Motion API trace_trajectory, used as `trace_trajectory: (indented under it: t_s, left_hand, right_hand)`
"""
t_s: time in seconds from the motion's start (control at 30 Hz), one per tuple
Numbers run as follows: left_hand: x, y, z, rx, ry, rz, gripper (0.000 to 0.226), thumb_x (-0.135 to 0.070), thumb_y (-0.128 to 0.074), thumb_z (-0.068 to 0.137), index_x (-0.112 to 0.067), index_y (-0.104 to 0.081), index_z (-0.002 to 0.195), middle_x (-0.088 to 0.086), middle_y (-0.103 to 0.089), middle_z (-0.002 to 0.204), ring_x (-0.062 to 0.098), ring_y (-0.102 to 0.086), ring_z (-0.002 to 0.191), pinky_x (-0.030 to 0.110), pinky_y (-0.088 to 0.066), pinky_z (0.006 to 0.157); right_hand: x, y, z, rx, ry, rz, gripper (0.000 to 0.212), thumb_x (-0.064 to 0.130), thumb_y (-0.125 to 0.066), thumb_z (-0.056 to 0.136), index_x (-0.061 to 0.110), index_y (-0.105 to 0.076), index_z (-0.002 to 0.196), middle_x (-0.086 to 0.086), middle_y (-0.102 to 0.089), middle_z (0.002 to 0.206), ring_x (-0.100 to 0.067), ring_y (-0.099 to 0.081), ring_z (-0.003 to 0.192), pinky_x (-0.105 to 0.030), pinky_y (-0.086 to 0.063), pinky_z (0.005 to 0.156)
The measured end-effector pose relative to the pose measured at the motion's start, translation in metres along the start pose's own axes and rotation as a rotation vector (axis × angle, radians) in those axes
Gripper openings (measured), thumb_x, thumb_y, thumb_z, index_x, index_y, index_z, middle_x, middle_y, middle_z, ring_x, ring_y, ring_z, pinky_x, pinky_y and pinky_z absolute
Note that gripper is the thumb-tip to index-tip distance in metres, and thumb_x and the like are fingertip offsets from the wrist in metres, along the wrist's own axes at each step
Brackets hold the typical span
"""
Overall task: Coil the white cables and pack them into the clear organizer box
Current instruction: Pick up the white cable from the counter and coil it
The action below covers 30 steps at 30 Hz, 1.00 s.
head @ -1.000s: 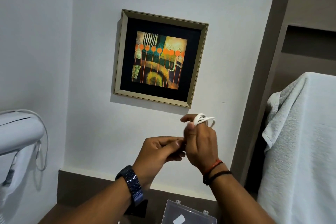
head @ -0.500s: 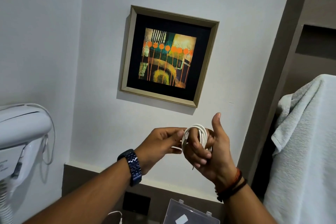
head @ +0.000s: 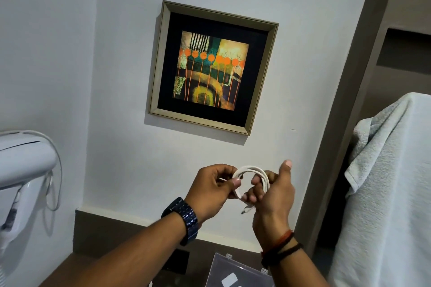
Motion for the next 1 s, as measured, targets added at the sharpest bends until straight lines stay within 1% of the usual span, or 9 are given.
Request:
trace_trajectory:
  t_s: [0.17, 0.27, 0.37, 0.47, 0.53, 0.63, 0.77, 0.87, 1.0]
  left_hand:
    - [0.016, -0.003, -0.004, -0.040, 0.104, -0.045, 0.011, -0.003, -0.062, 0.085, -0.011, -0.070, 0.085, 0.013, -0.068, 0.088, 0.020, -0.069, 0.072, 0.025, -0.061, 0.064]
    - [0.027, -0.001, -0.005, -0.073, 0.176, -0.090, 0.013, -0.003, -0.062, 0.085, -0.013, -0.070, 0.080, 0.020, -0.068, 0.094, 0.029, -0.070, 0.080, 0.026, -0.061, 0.062]
    - [0.035, 0.002, -0.004, -0.098, 0.235, -0.141, 0.015, -0.002, -0.062, 0.085, -0.013, -0.070, 0.078, 0.018, -0.069, 0.091, 0.029, -0.071, 0.080, 0.027, -0.061, 0.062]
    - [0.039, 0.005, -0.003, -0.111, 0.269, -0.192, 0.015, -0.001, -0.061, 0.085, -0.010, -0.070, 0.078, 0.014, -0.068, 0.082, 0.024, -0.070, 0.073, 0.024, -0.060, 0.057]
    - [0.041, 0.004, -0.004, -0.116, 0.277, -0.186, 0.017, 0.000, -0.061, 0.085, -0.011, -0.070, 0.075, 0.013, -0.069, 0.078, 0.022, -0.070, 0.069, 0.022, -0.058, 0.054]
    - [0.044, 0.001, -0.004, -0.141, 0.296, -0.173, 0.020, 0.000, -0.061, 0.085, -0.012, -0.069, 0.070, 0.012, -0.069, 0.076, 0.020, -0.070, 0.065, 0.021, -0.057, 0.051]
    - [0.047, 0.004, -0.001, -0.180, 0.311, -0.166, 0.019, 0.002, -0.060, 0.085, -0.010, -0.068, 0.071, 0.014, -0.068, 0.076, 0.023, -0.069, 0.068, 0.023, -0.060, 0.054]
    - [0.050, 0.008, 0.001, -0.213, 0.320, -0.170, 0.020, 0.003, -0.060, 0.085, -0.009, -0.067, 0.070, 0.014, -0.067, 0.076, 0.023, -0.067, 0.069, 0.022, -0.059, 0.052]
    - [0.055, 0.011, 0.004, -0.256, 0.323, -0.137, 0.017, 0.001, -0.060, 0.085, -0.007, -0.068, 0.072, 0.013, -0.067, 0.075, 0.024, -0.068, 0.072, 0.025, -0.060, 0.056]
  right_hand:
    - [-0.014, 0.011, 0.002, -0.075, -0.133, 0.013, 0.058, 0.058, -0.034, 0.092, 0.008, -0.051, 0.067, 0.005, -0.037, 0.035, -0.011, -0.035, 0.034, -0.028, -0.035, 0.045]
    - [-0.020, 0.011, 0.000, 0.040, -0.178, 0.060, 0.026, 0.034, -0.049, 0.086, 0.012, -0.043, 0.072, 0.005, -0.032, 0.040, -0.013, -0.033, 0.040, -0.029, -0.033, 0.048]
    - [-0.022, 0.012, -0.001, 0.150, -0.185, 0.140, 0.004, 0.009, -0.038, 0.073, 0.013, -0.037, 0.072, 0.000, -0.037, 0.047, -0.019, -0.037, 0.050, -0.032, -0.034, 0.053]
    - [-0.029, 0.016, -0.004, 0.217, -0.257, 0.205, 0.036, -0.012, -0.026, 0.077, 0.014, -0.044, 0.094, -0.006, -0.048, 0.056, -0.022, -0.044, 0.061, -0.034, -0.038, 0.059]
    - [-0.033, 0.019, -0.006, 0.236, -0.231, 0.125, 0.043, -0.017, -0.027, 0.079, 0.015, -0.044, 0.102, -0.005, -0.054, 0.059, -0.021, -0.049, 0.062, -0.034, -0.040, 0.062]
    - [-0.036, 0.024, -0.006, 0.227, -0.155, -0.022, 0.035, -0.013, -0.033, 0.089, 0.016, -0.045, 0.103, -0.006, -0.059, 0.069, -0.018, -0.055, 0.061, -0.031, -0.044, 0.062]
    - [-0.035, 0.030, -0.006, 0.254, -0.105, -0.219, 0.014, 0.009, -0.054, 0.093, 0.013, -0.050, 0.106, -0.009, -0.073, 0.086, -0.022, -0.070, 0.075, -0.025, -0.055, 0.063]
    - [-0.039, 0.036, -0.006, 0.260, -0.197, -0.285, 0.022, 0.019, -0.064, 0.087, 0.010, -0.053, 0.104, -0.013, -0.075, 0.085, -0.027, -0.072, 0.077, -0.037, -0.060, 0.066]
    - [-0.047, 0.042, -0.009, 0.294, -0.380, -0.307, 0.031, 0.023, -0.075, 0.078, 0.007, -0.060, 0.100, -0.017, -0.075, 0.085, -0.034, -0.072, 0.075, -0.038, -0.059, 0.061]
Point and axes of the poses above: each hand's wrist, its own z-axis towards the middle knuckle, its own y-axis out of the back of the hand, x = y × z, the point moved 4 cm from there along z, towards the middle knuckle
